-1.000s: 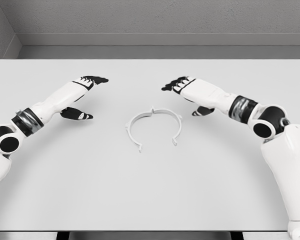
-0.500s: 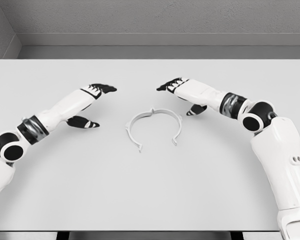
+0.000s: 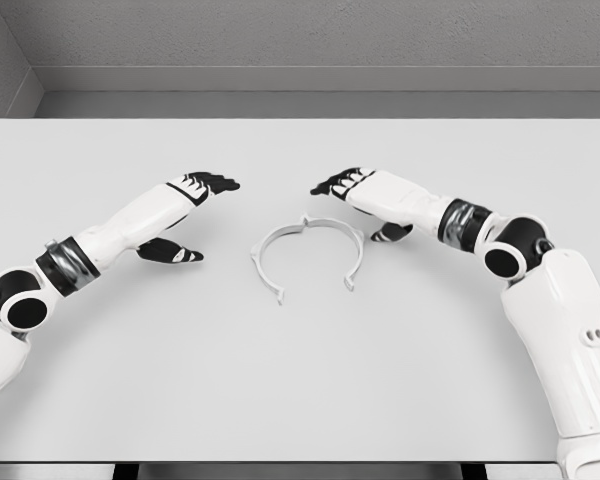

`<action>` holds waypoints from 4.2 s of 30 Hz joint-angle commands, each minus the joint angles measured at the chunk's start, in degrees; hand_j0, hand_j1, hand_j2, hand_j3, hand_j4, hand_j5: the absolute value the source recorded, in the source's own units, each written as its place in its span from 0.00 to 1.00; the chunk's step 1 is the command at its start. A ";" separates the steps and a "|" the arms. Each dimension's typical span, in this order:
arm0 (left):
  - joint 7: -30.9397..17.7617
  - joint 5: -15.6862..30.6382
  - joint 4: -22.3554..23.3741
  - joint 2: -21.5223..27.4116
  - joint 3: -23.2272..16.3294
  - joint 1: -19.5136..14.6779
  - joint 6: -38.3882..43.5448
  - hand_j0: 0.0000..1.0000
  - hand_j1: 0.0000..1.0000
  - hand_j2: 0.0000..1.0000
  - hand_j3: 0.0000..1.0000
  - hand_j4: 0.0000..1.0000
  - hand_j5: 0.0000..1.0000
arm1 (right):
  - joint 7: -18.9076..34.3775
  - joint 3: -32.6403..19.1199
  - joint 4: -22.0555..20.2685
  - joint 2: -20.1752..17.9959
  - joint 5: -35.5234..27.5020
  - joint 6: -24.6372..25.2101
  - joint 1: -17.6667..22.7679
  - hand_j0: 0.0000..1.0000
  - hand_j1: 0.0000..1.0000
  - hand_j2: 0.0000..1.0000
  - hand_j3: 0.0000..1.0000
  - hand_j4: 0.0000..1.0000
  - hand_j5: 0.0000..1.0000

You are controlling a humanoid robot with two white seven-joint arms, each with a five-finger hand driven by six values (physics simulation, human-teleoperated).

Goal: Assemble PVC drainage pipe clamps

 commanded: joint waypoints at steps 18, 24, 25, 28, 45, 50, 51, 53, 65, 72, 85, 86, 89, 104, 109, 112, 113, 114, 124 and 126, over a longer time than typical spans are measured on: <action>0.12 0.52 -0.47 0.00 0.17 0.00 0.05 1.00 1.00 1.00 1.00 1.00 1.00 | 0.08 -0.18 -5.22 -1.22 -0.38 0.15 2.02 1.00 1.00 1.00 1.00 1.00 1.00; 0.12 0.43 0.15 1.32 0.70 -0.53 0.05 1.00 1.00 1.00 1.00 1.00 1.00 | 0.08 -0.01 -7.33 -1.13 -0.38 0.15 3.08 1.00 1.00 1.00 1.00 1.00 1.00; 0.12 0.52 0.06 2.20 0.70 -0.53 0.05 1.00 1.00 1.00 1.00 1.00 1.00 | 0.17 -0.01 -7.42 -1.13 -0.38 0.15 3.08 1.00 1.00 1.00 1.00 1.00 1.00; 0.03 0.52 0.15 2.29 0.70 -0.61 0.05 1.00 1.00 1.00 1.00 1.00 1.00 | 0.08 -0.01 -7.42 -1.13 -0.38 0.15 3.25 1.00 1.00 1.00 1.00 1.00 1.00; 0.03 0.43 0.15 2.29 0.70 -0.53 0.05 1.00 1.00 1.00 1.00 1.00 1.00 | 0.08 1.66 -6.45 -1.04 -0.03 0.15 3.16 1.00 1.00 1.00 1.00 1.00 1.00; 0.03 0.43 0.15 2.38 0.79 -0.62 0.05 1.00 1.00 1.00 1.00 1.00 1.00 | 0.08 2.10 -6.81 -0.96 -0.03 0.15 3.34 1.00 1.00 1.00 1.00 1.00 1.00; 0.03 0.43 0.15 2.38 0.79 -0.62 0.05 1.00 1.00 1.00 1.00 1.00 1.00 | 0.08 2.10 -7.07 -1.04 0.06 0.15 3.52 1.00 1.00 1.00 1.00 1.00 1.00; 0.03 0.43 0.06 2.38 0.79 -0.44 0.05 1.00 1.00 1.00 1.00 1.00 1.00 | 0.08 2.10 -7.16 -1.04 -0.03 0.15 3.60 1.00 1.00 1.00 1.00 1.00 1.00; 0.03 0.52 0.06 2.38 0.79 -0.26 0.05 1.00 1.00 1.00 1.00 1.00 1.00 | 0.00 1.66 -5.23 -3.42 0.06 0.79 0.27 1.00 1.00 1.00 1.00 1.00 1.00; 0.03 0.52 0.15 2.38 0.70 -0.44 0.05 1.00 1.00 1.00 1.00 1.00 1.00 | -0.09 2.80 2.95 -0.87 0.23 2.19 -5.27 1.00 1.00 1.00 1.00 1.00 1.00; 0.03 0.52 0.24 2.64 0.79 -0.62 0.05 1.00 1.00 1.00 1.00 1.00 1.00 | -0.09 5.79 11.03 3.00 0.67 2.37 -10.63 1.00 1.00 1.00 1.00 1.00 1.00; 0.03 0.52 0.24 2.64 0.79 -0.62 0.05 1.00 1.00 1.00 1.00 1.00 1.00 | -0.18 5.71 11.21 3.00 0.67 2.37 -10.72 1.00 1.00 1.00 1.00 1.00 1.00; 0.03 0.52 0.24 2.64 0.79 -0.62 0.05 1.00 1.00 1.00 1.00 1.00 1.00 | -0.18 5.79 13.14 3.18 0.67 2.37 -11.78 1.00 1.00 1.00 1.00 1.00 1.00; 0.03 0.52 0.24 2.64 0.79 -0.62 0.05 1.00 1.00 1.00 1.00 1.00 1.00 | -0.09 5.88 15.69 4.76 1.90 2.37 -12.39 1.00 1.00 1.00 1.00 1.00 1.00; 0.03 0.52 0.24 2.64 0.79 -0.62 0.05 1.00 1.00 1.00 1.00 1.00 1.00 | -0.09 7.38 15.17 4.76 2.08 2.28 -12.30 1.00 1.00 1.00 1.00 1.00 1.00; 0.03 0.52 0.24 2.64 0.79 -0.62 0.05 1.00 1.00 1.00 1.00 1.00 1.00 | 0.00 7.38 13.41 4.67 2.08 2.37 -12.04 1.00 1.00 1.00 1.00 1.00 1.00; 0.03 0.52 0.24 2.64 0.79 -0.62 0.05 1.00 1.00 1.00 1.00 1.00 1.00 | 0.00 7.46 13.32 4.67 2.08 2.28 -11.95 1.00 1.00 1.00 1.00 1.00 1.00; 0.03 0.52 0.24 2.64 0.79 -0.62 0.05 1.00 1.00 1.00 1.00 1.00 1.00 | 0.00 7.46 13.32 4.67 2.08 2.28 -11.95 1.00 1.00 1.00 1.00 1.00 1.00; 0.03 0.52 0.24 2.64 0.79 -0.62 0.05 1.00 1.00 1.00 1.00 1.00 1.00 | 0.00 8.52 13.06 4.67 2.08 2.28 -11.60 1.00 1.00 1.00 1.00 1.00 1.00; 0.03 0.52 0.24 2.64 0.79 -0.62 0.05 1.00 1.00 1.00 1.00 1.00 1.00 | 0.00 8.69 11.30 4.58 2.08 2.28 -11.25 1.00 1.00 1.00 1.00 1.00 1.00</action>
